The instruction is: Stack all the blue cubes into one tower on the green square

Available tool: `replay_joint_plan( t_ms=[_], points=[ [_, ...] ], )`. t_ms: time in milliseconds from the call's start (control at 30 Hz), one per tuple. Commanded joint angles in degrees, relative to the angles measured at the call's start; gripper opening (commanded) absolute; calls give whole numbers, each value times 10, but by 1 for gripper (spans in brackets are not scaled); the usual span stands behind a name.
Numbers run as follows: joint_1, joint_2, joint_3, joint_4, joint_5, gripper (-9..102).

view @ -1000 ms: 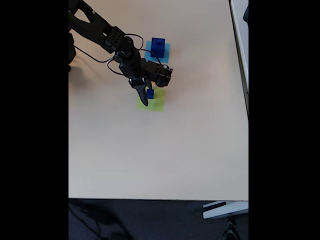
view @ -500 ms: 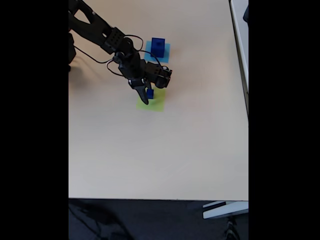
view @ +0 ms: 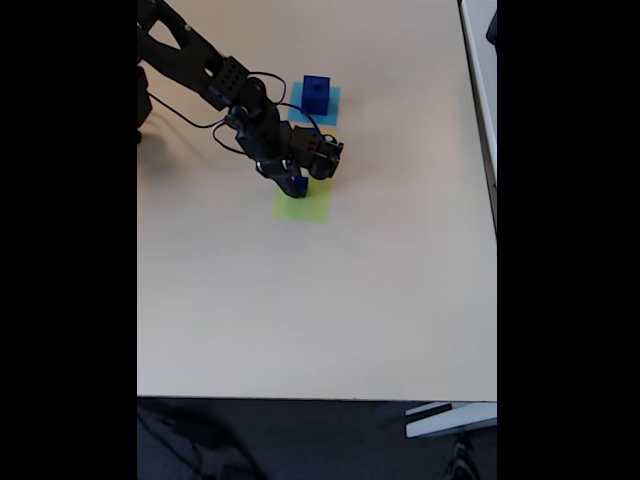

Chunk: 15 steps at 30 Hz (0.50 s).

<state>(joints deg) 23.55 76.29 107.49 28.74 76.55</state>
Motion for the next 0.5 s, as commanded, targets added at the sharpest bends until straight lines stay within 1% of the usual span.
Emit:
replay_joint_plan(
  t_ms=[0, 267, 467],
  points=[
    [-1, 11, -26, -9, 0, 6],
    [-3, 38, -38, 0, -19, 4],
    [-1, 85, -56, 54, -22, 3]
  ],
)
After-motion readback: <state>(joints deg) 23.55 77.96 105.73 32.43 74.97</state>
